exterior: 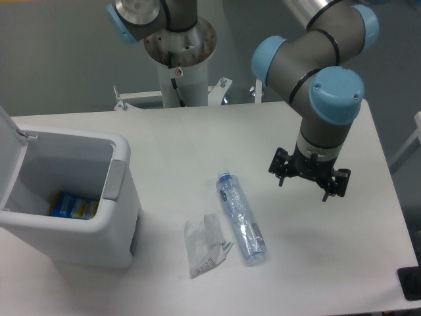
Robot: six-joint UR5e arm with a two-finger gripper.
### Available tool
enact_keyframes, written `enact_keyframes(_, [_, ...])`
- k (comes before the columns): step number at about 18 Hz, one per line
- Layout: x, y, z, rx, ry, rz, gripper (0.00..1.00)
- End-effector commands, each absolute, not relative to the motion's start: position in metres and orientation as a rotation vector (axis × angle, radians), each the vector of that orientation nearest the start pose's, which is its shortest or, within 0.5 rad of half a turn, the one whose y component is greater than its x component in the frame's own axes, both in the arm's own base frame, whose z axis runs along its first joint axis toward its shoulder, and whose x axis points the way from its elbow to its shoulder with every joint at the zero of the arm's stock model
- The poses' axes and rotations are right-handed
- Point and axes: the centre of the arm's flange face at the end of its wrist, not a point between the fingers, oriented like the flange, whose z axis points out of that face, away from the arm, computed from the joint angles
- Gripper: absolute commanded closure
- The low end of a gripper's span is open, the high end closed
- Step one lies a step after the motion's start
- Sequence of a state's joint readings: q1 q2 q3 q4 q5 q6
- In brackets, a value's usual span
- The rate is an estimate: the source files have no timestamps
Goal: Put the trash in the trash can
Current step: 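Move the gripper toward the clear plastic bottle on the table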
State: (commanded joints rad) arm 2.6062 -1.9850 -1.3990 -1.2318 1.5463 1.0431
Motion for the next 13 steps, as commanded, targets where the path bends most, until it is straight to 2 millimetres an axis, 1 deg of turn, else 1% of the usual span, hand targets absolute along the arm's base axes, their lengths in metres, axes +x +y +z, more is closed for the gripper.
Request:
enact_keyframes(9, [-0.495, 0.457, 0.366, -3.061, -0.016, 0.099, 0.00])
enact_keyframes(10, [-0.493, 0.460, 0.366, -3.061, -0.009, 0.099, 0.00])
enact_keyframes(11, [-0.487, 0.467, 0.365, -3.064, 0.014, 0.099, 0.00])
enact_keyframes(13, [-0.483, 0.471, 0.355, -3.072, 0.018, 0.082, 0.00])
